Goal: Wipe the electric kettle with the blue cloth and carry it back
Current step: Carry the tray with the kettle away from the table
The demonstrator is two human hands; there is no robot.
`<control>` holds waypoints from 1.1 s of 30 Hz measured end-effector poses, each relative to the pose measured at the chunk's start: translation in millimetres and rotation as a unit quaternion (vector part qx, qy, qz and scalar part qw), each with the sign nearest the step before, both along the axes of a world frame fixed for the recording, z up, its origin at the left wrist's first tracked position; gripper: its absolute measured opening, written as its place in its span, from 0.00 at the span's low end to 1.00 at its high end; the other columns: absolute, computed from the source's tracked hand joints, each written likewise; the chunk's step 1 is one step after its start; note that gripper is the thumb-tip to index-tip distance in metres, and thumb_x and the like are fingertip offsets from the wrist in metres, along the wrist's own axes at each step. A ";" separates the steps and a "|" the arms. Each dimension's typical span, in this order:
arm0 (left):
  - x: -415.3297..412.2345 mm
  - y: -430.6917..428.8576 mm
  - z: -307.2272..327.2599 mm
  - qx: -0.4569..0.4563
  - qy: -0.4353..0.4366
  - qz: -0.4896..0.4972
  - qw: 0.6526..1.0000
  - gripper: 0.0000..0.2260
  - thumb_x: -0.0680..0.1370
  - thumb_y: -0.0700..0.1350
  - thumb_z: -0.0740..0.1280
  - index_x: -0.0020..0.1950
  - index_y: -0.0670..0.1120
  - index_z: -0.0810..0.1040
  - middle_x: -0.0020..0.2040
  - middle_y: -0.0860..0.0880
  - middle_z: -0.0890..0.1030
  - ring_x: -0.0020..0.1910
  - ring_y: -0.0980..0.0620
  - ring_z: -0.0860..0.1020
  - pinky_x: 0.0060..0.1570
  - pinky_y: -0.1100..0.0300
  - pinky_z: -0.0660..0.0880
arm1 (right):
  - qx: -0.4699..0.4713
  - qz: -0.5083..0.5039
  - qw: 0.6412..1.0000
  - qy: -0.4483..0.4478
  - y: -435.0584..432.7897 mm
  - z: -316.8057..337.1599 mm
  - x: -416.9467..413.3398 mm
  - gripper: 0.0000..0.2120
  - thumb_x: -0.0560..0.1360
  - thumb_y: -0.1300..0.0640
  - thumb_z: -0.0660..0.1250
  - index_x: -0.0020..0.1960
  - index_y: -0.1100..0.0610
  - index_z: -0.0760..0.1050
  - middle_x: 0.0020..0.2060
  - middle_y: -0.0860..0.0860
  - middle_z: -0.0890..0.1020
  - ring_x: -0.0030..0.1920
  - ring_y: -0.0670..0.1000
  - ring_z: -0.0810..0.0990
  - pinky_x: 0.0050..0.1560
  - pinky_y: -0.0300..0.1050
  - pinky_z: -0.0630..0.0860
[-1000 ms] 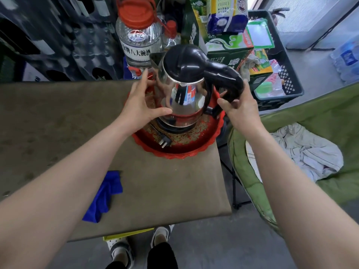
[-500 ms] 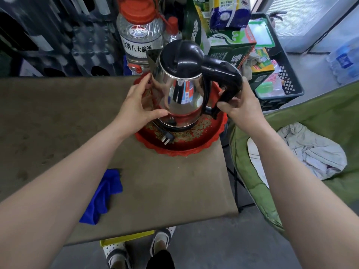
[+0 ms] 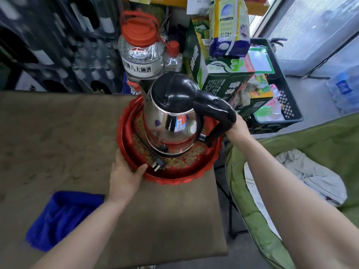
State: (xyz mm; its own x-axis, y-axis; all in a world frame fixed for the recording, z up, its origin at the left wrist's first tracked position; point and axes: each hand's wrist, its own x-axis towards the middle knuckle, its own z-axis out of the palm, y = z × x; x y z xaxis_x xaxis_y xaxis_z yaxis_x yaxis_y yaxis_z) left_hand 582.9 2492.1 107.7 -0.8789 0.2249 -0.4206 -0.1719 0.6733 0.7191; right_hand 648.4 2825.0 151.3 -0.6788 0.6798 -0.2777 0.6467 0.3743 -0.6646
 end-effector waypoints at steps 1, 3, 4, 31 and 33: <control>-2.2 -1.2 -9.3 0.000 -0.009 0.011 1.000 0.38 0.67 0.57 0.72 0.74 0.54 0.59 0.63 0.45 0.79 0.55 0.37 0.81 0.57 0.40 0.77 | -0.008 0.011 1.000 -0.009 5.0 -4.2 -8.2 0.21 0.79 0.60 0.66 0.72 0.61 0.71 0.57 0.49 0.75 0.57 0.48 0.73 0.54 0.36 0.71; -7.8 -4.8 -24.8 0.009 -0.028 0.030 0.999 0.39 0.65 0.55 0.71 0.73 0.59 0.59 0.63 0.46 0.79 0.55 0.38 0.82 0.55 0.41 0.79 | -0.034 0.046 0.998 -0.036 15.2 -14.6 -23.1 0.17 0.80 0.59 0.64 0.69 0.61 0.72 0.55 0.49 0.78 0.56 0.50 0.76 0.56 0.40 0.79; -10.6 -5.9 -28.3 0.016 -0.037 0.038 0.998 0.39 0.63 0.54 0.70 0.73 0.62 0.59 0.63 0.47 0.79 0.56 0.39 0.81 0.54 0.41 0.79 | -0.019 0.065 0.996 -0.052 18.3 -20.0 -29.1 0.12 0.82 0.59 0.61 0.65 0.59 0.73 0.52 0.50 0.80 0.54 0.52 0.79 0.49 0.38 0.82; -6.6 -288.4 137.5 0.173 -0.027 0.211 0.962 0.30 0.75 0.27 0.65 0.74 0.47 0.67 0.66 0.47 0.73 0.60 0.51 0.74 0.60 0.56 0.73 | -0.173 0.099 0.976 0.084 -269.8 110.7 6.2 0.18 0.79 0.64 0.69 0.68 0.56 0.74 0.51 0.54 0.85 0.46 0.50 0.84 0.38 0.31 0.78; 1.1 -339.5 147.9 0.176 -0.021 0.238 0.955 0.30 0.75 0.28 0.66 0.74 0.49 0.67 0.66 0.47 0.74 0.61 0.47 0.75 0.58 0.51 0.77 | -0.182 0.114 0.973 0.085 -317.3 120.8 2.7 0.18 0.79 0.65 0.69 0.67 0.57 0.74 0.51 0.55 0.85 0.44 0.48 0.84 0.37 0.32 0.77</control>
